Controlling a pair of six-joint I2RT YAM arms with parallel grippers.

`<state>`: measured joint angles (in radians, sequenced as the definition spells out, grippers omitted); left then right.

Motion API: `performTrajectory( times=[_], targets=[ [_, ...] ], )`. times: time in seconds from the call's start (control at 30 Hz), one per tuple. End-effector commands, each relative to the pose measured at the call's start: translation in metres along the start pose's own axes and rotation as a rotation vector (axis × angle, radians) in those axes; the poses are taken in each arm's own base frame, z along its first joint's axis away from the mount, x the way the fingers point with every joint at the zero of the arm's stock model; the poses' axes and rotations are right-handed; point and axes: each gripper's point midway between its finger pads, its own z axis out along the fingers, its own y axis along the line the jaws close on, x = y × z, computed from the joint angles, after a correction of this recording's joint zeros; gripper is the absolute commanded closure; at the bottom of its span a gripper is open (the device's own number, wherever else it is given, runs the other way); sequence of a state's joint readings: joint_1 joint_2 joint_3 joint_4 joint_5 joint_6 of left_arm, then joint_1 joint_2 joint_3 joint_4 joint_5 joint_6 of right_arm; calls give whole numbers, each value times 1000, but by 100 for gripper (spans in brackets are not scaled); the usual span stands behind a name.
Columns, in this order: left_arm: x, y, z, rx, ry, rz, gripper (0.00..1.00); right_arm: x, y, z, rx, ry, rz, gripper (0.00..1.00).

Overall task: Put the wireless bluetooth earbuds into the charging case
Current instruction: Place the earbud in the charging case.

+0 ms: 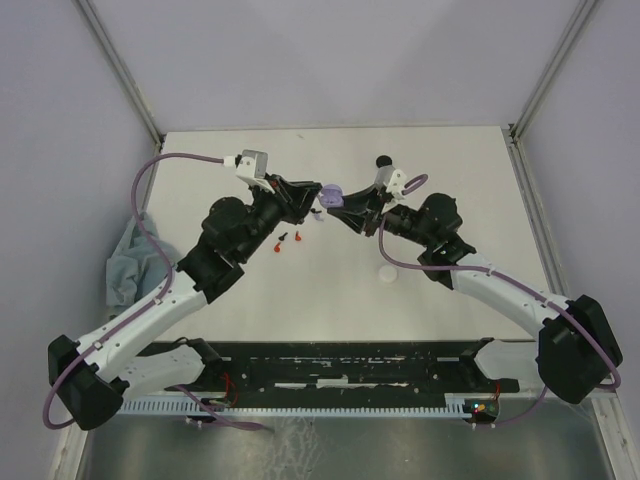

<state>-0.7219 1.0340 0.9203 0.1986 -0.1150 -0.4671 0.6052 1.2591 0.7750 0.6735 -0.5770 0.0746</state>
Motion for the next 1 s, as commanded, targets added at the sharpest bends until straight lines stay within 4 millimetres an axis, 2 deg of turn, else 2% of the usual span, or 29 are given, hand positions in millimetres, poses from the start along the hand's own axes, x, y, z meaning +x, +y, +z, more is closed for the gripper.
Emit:
performTrajectory(
  times=[0.0,0.4,0.97],
  targets=[
    [-28,-21,-4,57,-124,-1,89,-58,0,4,14,-155,-60,92],
    [-16,-27,0,70,-122,58,89,-67,0,3,23,-184,-60,92],
    [-37,-35,2,90,-207,52,88,-65,3,0,20,-182,-49,92]
  ],
)
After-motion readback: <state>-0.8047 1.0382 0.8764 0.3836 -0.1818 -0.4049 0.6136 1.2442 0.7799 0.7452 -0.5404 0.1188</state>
